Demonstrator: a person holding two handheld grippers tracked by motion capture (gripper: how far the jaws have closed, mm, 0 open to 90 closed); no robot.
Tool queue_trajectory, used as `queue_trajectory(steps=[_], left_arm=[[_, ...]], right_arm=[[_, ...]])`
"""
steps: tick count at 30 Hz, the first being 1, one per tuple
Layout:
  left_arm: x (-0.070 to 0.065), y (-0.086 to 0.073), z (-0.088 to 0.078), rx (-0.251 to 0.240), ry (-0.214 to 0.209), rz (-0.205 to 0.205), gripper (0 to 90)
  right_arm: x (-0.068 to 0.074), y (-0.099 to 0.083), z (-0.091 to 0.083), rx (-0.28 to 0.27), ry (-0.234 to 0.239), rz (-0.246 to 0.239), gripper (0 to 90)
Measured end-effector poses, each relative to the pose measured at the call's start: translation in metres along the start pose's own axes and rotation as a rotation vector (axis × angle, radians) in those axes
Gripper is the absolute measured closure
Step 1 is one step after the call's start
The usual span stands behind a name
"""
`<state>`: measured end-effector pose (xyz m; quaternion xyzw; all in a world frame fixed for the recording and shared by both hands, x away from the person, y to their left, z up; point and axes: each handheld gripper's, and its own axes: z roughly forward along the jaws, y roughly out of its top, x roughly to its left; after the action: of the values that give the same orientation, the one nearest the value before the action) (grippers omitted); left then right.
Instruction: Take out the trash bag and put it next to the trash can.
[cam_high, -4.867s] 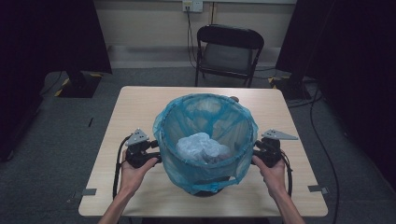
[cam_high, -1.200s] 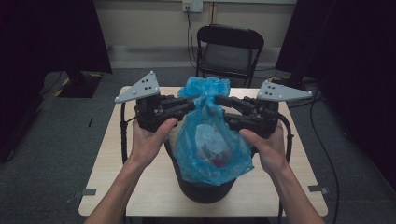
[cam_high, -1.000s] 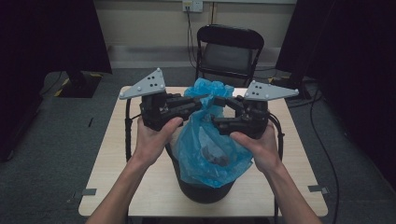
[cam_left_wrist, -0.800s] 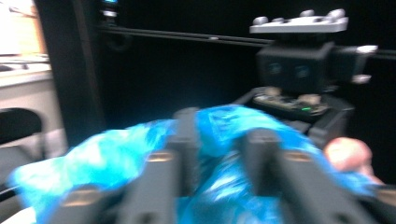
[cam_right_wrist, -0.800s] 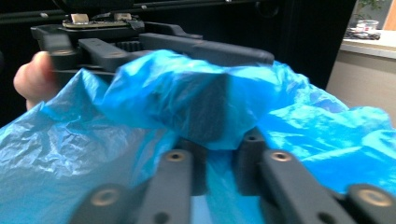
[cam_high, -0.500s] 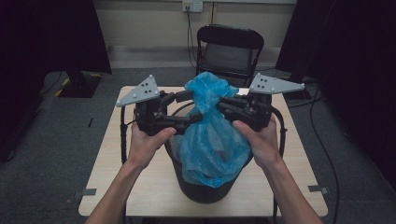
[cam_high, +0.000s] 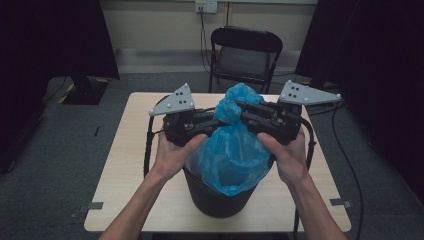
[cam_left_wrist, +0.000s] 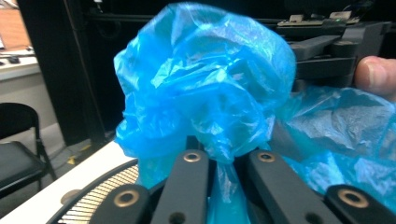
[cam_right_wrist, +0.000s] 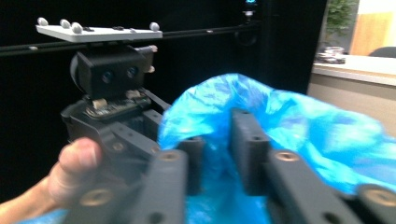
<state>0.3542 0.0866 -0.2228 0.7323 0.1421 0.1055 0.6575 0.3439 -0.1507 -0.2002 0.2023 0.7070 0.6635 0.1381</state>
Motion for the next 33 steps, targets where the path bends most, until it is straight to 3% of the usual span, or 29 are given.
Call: queue_trajectory(steps=[2, 6, 9, 12, 17, 20, 23, 25, 27, 29, 30, 33], left_arm=[[0.0, 0.0, 0.0, 0.004, 0.004, 0.0, 89.6], [0.004, 0.0, -0.005, 0.009, 0.031, -0.004, 89.6], [0.012, 0.001, -0.014, -0.009, 0.075, -0.026, 89.6], [0.014, 0.004, -0.015, -0.015, 0.08, -0.03, 89.6], [0.01, 0.011, -0.011, -0.031, 0.052, -0.036, 89.4], [0.002, 0.019, -0.012, -0.06, -0.006, -0.039, 89.4], [-0.001, 0.021, -0.012, -0.055, -0.017, -0.023, 89.1], [0.0, 0.019, -0.013, -0.055, -0.02, -0.029, 88.3], [0.003, 0.016, -0.015, -0.065, -0.015, -0.044, 85.1], [0.003, 0.015, -0.017, -0.07, 0.0, -0.049, 67.0], [0.005, 0.013, -0.02, -0.068, 0.031, -0.054, 58.3], [0.007, 0.011, -0.027, -0.064, 0.067, -0.047, 37.0]], right_arm=[[-0.002, -0.002, -0.004, 0.016, -0.044, 0.011, 52.7], [-0.005, -0.002, -0.014, 0.041, -0.103, 0.02, 32.6], [-0.006, -0.002, -0.024, 0.023, -0.087, 0.022, 25.5], [-0.005, -0.004, -0.023, 0.009, -0.034, 0.034, 14.9], [0.001, -0.01, -0.005, 0.059, -0.024, 0.019, 16.0], [-0.002, -0.017, 0.014, 0.093, -0.039, 0.016, 22.9], [-0.005, -0.02, 0.024, 0.104, -0.032, 0.016, 36.9], [-0.006, -0.02, 0.027, 0.086, 0.006, 0.02, 61.2], [-0.004, -0.02, 0.028, 0.087, 0.02, 0.009, 74.0], [-0.004, -0.019, 0.028, 0.103, 0.011, 0.004, 82.8], [-0.004, -0.019, 0.028, 0.101, 0.012, 0.006, 84.3], [-0.006, -0.014, 0.023, 0.084, 0.001, 0.009, 85.8]])
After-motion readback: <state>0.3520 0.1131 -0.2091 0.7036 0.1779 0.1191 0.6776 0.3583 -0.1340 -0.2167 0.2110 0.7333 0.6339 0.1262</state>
